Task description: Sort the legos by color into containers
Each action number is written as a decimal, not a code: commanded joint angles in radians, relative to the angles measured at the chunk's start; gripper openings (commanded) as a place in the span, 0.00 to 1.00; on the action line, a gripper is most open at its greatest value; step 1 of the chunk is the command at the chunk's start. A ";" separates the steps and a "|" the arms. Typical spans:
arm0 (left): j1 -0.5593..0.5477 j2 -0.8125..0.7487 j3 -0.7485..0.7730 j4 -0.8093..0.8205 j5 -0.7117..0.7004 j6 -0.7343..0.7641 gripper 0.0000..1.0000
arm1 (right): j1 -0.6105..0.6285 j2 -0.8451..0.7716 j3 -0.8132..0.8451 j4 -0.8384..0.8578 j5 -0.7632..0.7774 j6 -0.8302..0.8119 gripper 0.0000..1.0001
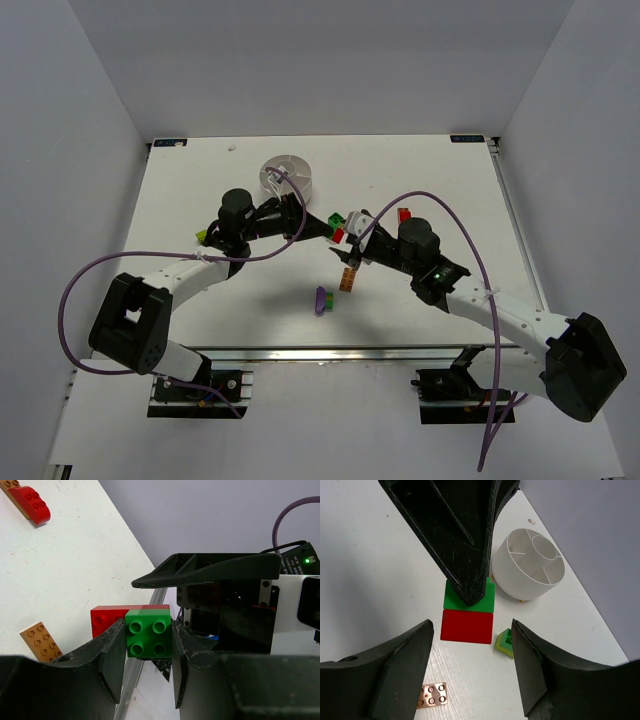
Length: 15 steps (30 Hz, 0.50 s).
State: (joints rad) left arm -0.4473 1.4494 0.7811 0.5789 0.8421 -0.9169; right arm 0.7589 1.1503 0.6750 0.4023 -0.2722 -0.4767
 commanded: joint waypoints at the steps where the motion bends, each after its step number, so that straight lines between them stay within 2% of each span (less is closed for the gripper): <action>1: -0.004 -0.018 0.037 -0.001 0.000 0.016 0.00 | -0.003 -0.027 0.005 0.055 -0.015 0.001 0.68; 8: -0.004 -0.017 0.038 -0.005 -0.003 0.021 0.00 | -0.003 -0.027 0.001 0.064 -0.012 0.010 0.57; 15: -0.004 -0.017 0.040 -0.007 -0.003 0.024 0.00 | -0.003 -0.024 0.003 0.064 -0.010 0.021 0.34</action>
State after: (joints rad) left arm -0.4473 1.4494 0.7849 0.5755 0.8341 -0.9085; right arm 0.7586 1.1503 0.6735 0.4179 -0.2768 -0.4641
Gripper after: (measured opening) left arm 0.461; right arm 0.431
